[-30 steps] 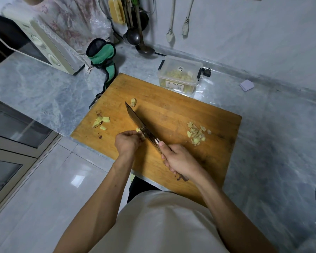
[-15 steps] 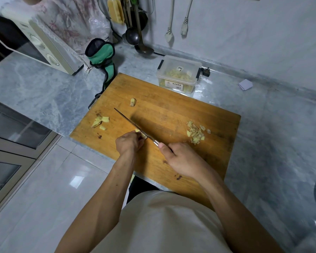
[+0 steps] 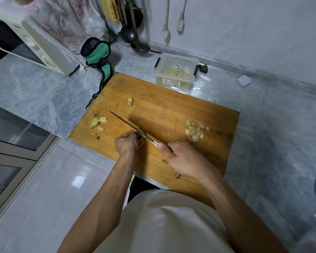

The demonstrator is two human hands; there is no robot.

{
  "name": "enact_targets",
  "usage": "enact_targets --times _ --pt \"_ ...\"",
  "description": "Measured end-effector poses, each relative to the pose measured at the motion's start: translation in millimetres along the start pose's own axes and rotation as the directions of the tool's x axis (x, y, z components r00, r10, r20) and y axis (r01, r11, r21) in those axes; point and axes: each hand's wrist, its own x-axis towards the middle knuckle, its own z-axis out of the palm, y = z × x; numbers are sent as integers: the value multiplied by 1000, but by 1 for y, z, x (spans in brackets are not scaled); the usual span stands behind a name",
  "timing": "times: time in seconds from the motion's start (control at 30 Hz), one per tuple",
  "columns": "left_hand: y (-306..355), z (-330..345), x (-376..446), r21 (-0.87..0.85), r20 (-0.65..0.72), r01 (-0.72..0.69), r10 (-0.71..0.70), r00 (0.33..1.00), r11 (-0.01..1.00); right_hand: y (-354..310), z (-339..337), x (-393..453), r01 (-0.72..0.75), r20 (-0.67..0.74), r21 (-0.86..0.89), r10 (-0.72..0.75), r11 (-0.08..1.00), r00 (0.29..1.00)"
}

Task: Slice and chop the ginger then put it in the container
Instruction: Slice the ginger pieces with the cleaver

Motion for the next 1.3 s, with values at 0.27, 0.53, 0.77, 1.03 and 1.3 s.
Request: enact_targets --times 0.27,0.53,0.77,1.03,1.3 --pt "-1 0 -3 -8 11 -23 23 1000 1000 -2 7 0 -14 -21 24 15 1000 1000" --pt "-2 1 -1 -12 21 -38 38 999 999 -3 8 0 0 -33 32 1 999 999" --pt "-3 0 -2 17 16 -55 54 998 998 -3 9 6 9 -21 19 -8 1000 1000" --pt "-2 2 -2 22 15 -63 63 998 998 -3 11 12 -10 -24 49 11 999 1000" --pt "-2 1 -1 22 2 -54 54 999 998 -7 9 9 -21 -26 36 22 999 999"
